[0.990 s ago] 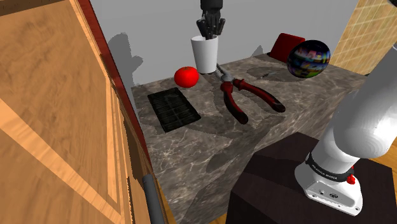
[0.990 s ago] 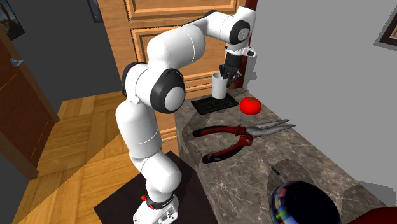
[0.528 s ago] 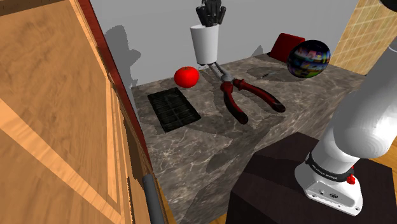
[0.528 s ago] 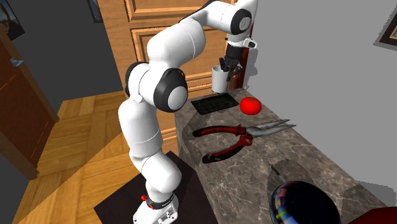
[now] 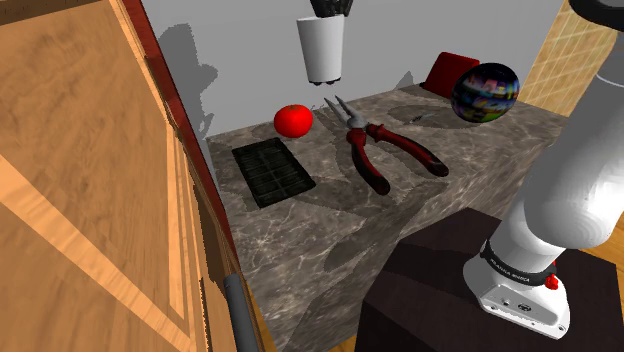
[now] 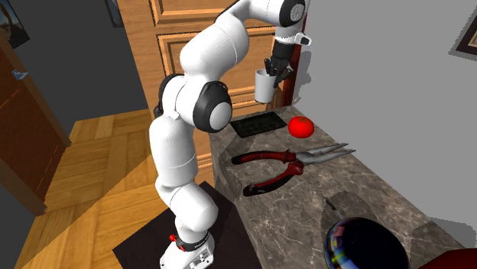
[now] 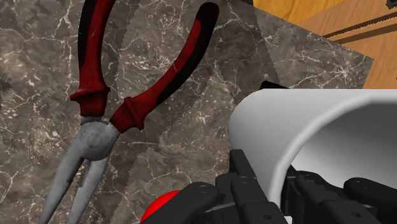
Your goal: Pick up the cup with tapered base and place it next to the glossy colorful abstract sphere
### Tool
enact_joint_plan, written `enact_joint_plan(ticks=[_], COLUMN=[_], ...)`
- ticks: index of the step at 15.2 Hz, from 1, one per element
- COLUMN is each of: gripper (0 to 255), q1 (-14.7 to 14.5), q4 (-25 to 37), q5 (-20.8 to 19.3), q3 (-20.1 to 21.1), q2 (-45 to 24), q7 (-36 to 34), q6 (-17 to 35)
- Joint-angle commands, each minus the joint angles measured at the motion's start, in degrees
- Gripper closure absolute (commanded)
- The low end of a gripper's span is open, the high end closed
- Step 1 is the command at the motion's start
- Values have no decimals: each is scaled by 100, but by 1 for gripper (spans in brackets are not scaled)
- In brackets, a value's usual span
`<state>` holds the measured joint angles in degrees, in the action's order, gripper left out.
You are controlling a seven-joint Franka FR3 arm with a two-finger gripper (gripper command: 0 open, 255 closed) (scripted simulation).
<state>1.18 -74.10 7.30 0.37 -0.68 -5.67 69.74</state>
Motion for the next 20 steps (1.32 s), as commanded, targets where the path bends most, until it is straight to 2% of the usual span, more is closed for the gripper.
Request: enact_joint_plan(ticks=[1,10,20], gripper=[255,255,255], q1=[7,570,1144], q4=[329,-675,-960], q5=[8,-198,-570], q3=[-7,-632,-1459], q2=[-120,753,1078], q7=[-14,1242,2734], q6=[-209,-212,-346])
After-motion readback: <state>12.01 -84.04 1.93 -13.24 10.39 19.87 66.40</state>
